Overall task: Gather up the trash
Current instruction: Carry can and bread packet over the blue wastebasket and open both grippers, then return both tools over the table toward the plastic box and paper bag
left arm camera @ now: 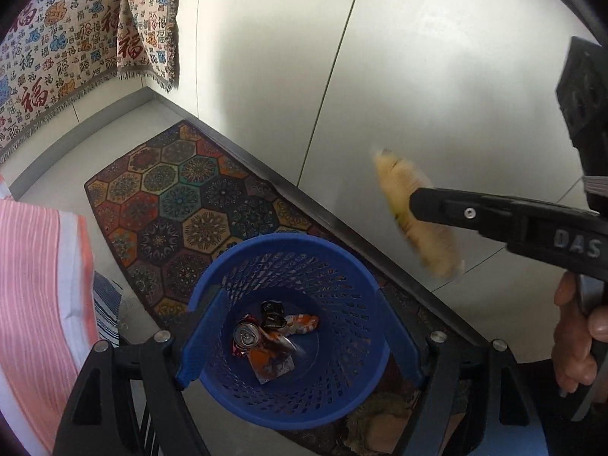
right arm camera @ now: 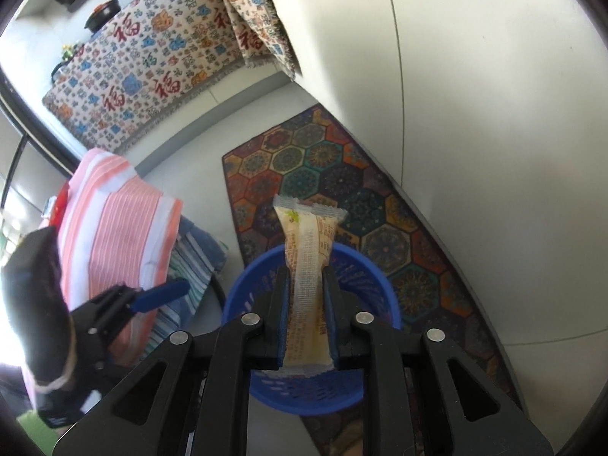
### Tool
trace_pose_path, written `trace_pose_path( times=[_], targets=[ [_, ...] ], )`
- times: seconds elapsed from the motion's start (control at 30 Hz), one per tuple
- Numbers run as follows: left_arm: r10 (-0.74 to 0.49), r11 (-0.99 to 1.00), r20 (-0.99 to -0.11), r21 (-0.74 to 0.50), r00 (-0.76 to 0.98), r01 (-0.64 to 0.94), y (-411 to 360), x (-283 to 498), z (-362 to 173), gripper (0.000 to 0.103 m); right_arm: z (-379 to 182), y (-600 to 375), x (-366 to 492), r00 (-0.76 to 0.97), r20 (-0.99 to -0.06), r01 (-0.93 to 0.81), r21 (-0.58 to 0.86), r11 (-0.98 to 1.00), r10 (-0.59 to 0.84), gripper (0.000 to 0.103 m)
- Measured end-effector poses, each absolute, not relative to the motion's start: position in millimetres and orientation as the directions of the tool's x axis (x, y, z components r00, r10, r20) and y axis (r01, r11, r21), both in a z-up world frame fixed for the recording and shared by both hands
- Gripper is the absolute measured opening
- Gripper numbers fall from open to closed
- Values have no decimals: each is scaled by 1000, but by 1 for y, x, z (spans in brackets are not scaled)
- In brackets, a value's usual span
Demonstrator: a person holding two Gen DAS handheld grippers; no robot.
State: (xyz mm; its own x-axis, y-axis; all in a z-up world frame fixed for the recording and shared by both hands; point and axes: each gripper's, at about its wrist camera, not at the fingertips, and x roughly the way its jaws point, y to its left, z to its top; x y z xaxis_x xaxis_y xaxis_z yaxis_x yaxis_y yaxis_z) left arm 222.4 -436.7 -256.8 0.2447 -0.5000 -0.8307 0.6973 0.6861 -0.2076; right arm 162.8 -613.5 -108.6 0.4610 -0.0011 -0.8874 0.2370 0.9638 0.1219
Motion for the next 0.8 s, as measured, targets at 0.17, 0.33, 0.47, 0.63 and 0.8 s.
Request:
trace_pose_path(
  times=[0.17, 0.33, 0.47, 0.63, 0.8],
  targets=[
    [-487, 707, -829, -190, 274, 682, -433, 223, -254, 81, -106, -615, 161, 472, -882, 247, 130, 960, -2, 49],
    [-464, 744, -799, -117, 383, 658, -410, 202, -215, 81, -100, -608, 162, 500, -866, 238, 114, 965, -21, 72],
    [-435, 784, -770, -69, 467, 617, -385, 183, -177, 81, -93, -588, 163, 522, -851, 201, 52, 978, -61, 93],
    [-390, 836, -754, -50, 528, 546, -356, 173, -145, 81, -91, -557, 160, 536, -839, 153, -12, 988, -93, 99],
    [-339, 867, -742, -8, 578, 498, -342, 170, -126, 81, -89, -543, 153, 554, -828, 146, 1, 989, -81, 100]
  ],
)
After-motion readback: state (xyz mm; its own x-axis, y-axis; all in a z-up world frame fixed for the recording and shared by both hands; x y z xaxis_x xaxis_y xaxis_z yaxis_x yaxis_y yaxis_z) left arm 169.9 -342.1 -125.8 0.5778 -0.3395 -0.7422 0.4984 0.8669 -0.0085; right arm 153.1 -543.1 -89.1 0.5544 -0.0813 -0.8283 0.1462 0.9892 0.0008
